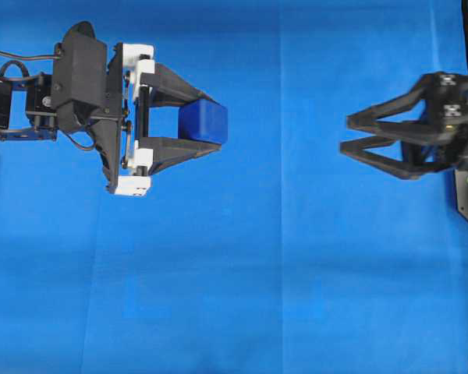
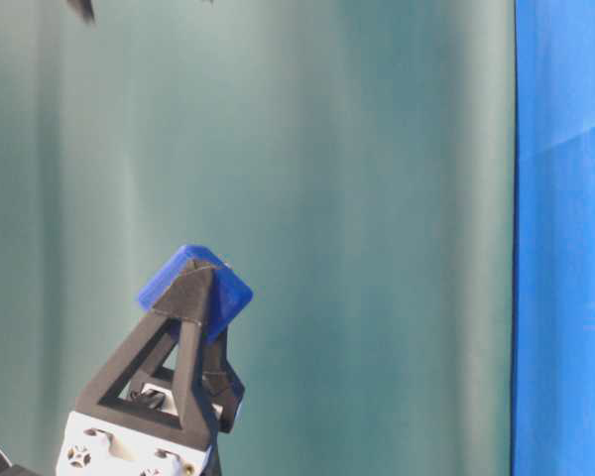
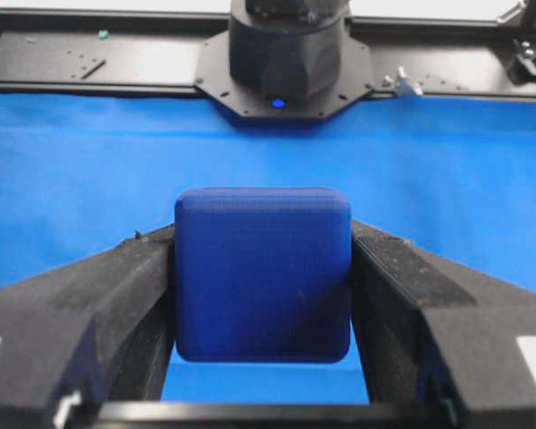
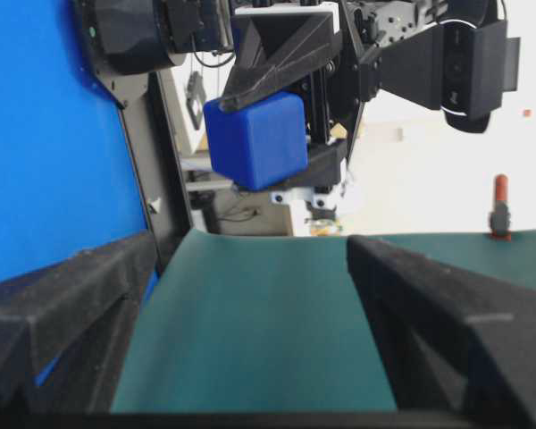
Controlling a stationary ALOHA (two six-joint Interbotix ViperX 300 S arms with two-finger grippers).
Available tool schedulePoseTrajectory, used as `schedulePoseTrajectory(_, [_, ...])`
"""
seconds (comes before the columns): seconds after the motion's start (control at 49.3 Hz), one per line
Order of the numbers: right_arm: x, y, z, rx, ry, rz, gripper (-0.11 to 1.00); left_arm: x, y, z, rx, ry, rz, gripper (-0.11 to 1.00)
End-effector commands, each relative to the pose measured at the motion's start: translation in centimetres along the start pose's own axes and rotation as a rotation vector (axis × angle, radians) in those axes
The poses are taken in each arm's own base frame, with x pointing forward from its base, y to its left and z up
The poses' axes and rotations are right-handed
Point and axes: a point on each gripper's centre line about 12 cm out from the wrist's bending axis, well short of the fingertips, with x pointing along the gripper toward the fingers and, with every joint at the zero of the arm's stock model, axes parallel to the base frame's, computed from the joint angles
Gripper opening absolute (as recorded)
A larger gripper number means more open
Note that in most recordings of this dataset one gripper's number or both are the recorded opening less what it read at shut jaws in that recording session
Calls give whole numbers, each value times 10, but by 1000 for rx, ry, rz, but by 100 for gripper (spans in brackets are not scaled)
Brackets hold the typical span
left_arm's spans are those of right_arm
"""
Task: Handover the blue block to the right arm after grasping it with the left arm, then place it in the designated position.
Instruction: 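Move the right gripper left to the cube held by the left gripper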
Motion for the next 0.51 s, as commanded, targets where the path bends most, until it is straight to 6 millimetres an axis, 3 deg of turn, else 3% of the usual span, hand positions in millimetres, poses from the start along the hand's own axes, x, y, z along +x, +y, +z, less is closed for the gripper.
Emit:
schedulePoseTrajectory(0.0, [16, -13, 1, 2, -4, -9, 95, -4, -1, 13, -3, -44, -1, 48])
schedulePoseTrajectory(0.487, [106, -28, -5, 7, -4, 37, 95, -4, -1, 14, -4, -46, -1, 48])
